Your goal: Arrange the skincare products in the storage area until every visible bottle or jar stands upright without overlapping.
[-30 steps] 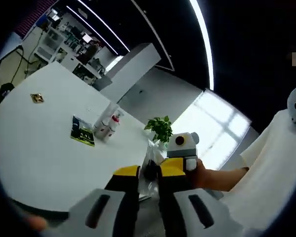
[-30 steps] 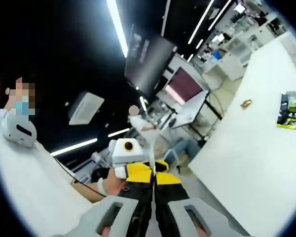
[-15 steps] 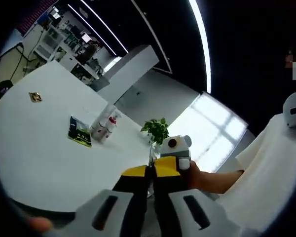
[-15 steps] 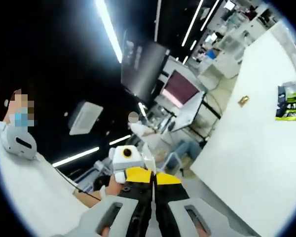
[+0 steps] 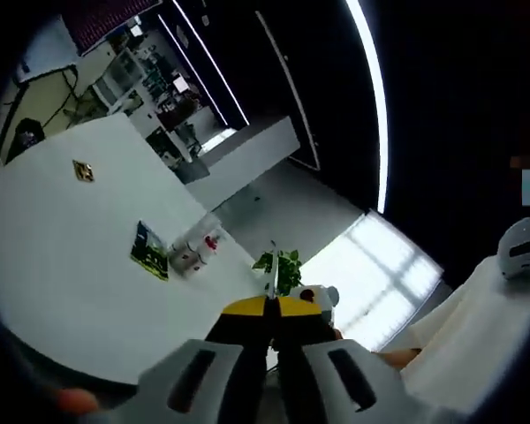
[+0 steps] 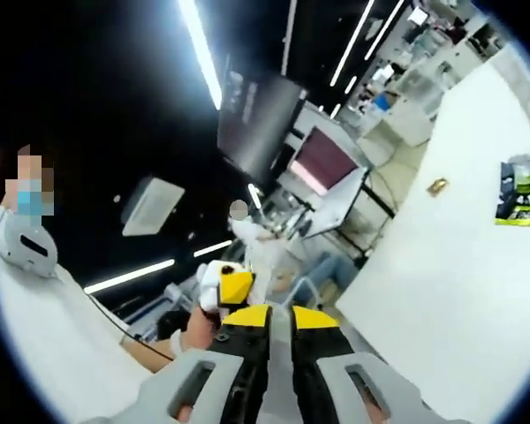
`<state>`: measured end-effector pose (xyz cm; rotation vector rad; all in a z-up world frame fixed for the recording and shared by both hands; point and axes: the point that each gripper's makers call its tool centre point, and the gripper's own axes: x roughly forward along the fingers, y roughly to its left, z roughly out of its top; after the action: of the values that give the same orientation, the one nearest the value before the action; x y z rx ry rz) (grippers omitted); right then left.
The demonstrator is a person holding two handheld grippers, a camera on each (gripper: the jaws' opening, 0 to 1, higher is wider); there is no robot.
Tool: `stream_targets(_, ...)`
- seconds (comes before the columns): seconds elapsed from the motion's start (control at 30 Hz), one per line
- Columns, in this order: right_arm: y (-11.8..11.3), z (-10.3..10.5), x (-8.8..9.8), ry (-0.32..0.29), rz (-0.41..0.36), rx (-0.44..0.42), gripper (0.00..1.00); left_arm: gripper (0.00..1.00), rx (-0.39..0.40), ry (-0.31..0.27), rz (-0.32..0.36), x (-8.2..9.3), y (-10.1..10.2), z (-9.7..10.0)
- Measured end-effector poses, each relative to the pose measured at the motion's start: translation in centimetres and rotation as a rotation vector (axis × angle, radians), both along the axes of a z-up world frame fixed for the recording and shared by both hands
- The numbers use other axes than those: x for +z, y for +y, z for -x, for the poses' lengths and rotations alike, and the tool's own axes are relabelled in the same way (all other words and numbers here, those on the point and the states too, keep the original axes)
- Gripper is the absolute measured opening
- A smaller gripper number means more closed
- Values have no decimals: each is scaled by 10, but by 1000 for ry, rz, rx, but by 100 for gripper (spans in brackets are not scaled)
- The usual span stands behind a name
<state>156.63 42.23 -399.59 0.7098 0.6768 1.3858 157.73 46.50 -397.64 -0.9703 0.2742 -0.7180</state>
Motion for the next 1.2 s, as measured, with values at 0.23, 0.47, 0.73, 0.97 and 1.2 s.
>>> stream_targets(0.23,18,8,10,28,-62,40,13,0,-2,14,-10,0,-5,-1)
stream_targets(0.47,30,7,7,40,-67,45,4,0,9,16,-12,-2,-3,-2)
stream_targets(0.73,30,3,10,84,-94,42,0,0,32,25,-2,-3,1,-4)
stream_targets(0.97,28,-1,10,124,-108,24,0,0,38,45,31,-3,5,-5)
stream_targets(1.2,30,-1,7,116,-86,9,3,0,58,50,28,-4,8,-7)
